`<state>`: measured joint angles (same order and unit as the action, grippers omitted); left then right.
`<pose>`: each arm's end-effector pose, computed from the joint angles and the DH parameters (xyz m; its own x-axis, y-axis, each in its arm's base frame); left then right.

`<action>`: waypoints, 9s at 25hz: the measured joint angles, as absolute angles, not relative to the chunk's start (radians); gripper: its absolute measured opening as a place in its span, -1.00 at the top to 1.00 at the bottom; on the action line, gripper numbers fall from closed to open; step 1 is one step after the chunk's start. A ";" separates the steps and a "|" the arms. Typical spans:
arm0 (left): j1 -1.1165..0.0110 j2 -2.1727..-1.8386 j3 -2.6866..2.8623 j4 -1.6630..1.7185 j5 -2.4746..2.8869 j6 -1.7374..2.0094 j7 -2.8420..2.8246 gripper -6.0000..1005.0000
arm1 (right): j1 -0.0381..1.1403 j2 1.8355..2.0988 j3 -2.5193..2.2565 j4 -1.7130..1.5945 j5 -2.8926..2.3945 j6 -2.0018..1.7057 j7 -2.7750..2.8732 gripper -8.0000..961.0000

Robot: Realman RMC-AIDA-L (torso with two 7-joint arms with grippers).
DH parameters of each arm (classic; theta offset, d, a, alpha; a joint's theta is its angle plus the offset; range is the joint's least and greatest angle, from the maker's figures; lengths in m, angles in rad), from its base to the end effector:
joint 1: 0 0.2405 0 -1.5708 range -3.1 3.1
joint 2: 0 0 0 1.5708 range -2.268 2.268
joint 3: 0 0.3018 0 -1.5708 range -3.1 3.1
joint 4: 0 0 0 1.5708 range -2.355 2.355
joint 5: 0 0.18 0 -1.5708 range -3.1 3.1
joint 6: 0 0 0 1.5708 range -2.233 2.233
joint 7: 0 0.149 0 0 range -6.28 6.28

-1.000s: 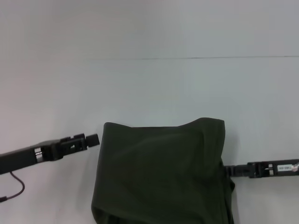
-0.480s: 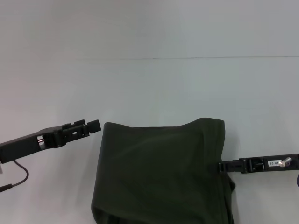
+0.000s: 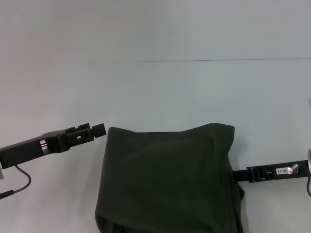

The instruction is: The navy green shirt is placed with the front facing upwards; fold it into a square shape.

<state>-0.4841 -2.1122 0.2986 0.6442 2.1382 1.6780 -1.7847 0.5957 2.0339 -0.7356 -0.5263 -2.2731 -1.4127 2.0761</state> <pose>-0.3028 0.3057 -0.0102 0.3250 0.6748 0.6626 0.8297 -0.5397 0.1427 0.3125 0.3287 -0.0484 0.3855 -0.8903 -0.2425 -0.9156 -0.4016 0.0188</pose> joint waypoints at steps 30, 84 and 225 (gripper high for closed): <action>-0.484 -2.112 0.303 0.628 2.138 1.678 -1.775 -0.91 | 0.630 1.988 -0.668 -0.530 -2.269 -1.394 2.090 0.85; -0.495 -2.111 0.306 0.625 2.138 1.690 -1.754 -0.90 | 0.637 2.091 -0.505 -0.436 -2.119 -1.411 1.332 -0.84; -0.510 -2.145 0.449 0.549 1.815 1.480 -1.691 -0.81 | 0.631 2.097 -0.571 -0.324 -1.975 -1.281 1.197 -0.23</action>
